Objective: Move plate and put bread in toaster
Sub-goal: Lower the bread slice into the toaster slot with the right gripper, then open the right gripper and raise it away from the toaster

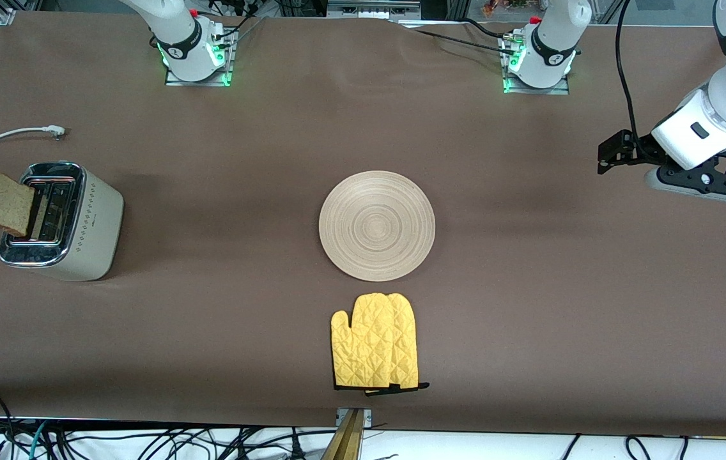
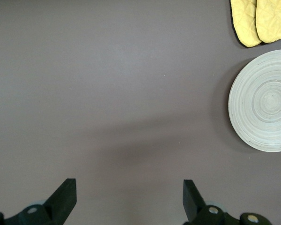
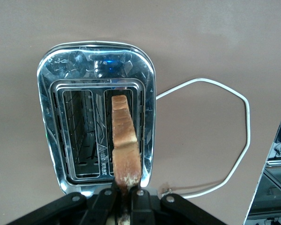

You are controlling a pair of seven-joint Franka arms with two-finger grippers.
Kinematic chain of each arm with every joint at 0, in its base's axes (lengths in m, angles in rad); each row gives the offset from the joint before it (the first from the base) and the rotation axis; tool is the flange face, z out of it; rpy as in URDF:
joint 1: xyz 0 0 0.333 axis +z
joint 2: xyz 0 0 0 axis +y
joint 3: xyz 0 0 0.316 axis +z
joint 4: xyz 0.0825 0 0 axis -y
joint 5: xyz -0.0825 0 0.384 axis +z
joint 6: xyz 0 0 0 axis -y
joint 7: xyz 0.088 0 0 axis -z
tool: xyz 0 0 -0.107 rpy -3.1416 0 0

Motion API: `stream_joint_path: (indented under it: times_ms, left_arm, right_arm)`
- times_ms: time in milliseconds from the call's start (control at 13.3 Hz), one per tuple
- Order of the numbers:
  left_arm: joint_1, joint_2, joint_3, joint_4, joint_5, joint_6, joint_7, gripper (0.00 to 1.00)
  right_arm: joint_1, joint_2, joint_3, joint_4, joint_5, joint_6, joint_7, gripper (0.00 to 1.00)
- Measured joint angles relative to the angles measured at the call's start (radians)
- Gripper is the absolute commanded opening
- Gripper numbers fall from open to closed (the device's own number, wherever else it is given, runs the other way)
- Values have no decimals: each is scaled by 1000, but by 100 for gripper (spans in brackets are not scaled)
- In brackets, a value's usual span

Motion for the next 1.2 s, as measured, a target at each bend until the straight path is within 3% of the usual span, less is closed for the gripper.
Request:
stream_joint_path:
  times_ms: [752, 1203]
  left_arm:
    - [0, 0, 0, 0, 0, 0, 0, 100]
    - [0, 0, 0, 0, 0, 0, 0, 100]
  right_arm:
    - [-3, 49, 0, 0, 58, 19, 24, 9]
    - [-19, 107, -1, -4, 97, 68, 25, 17]
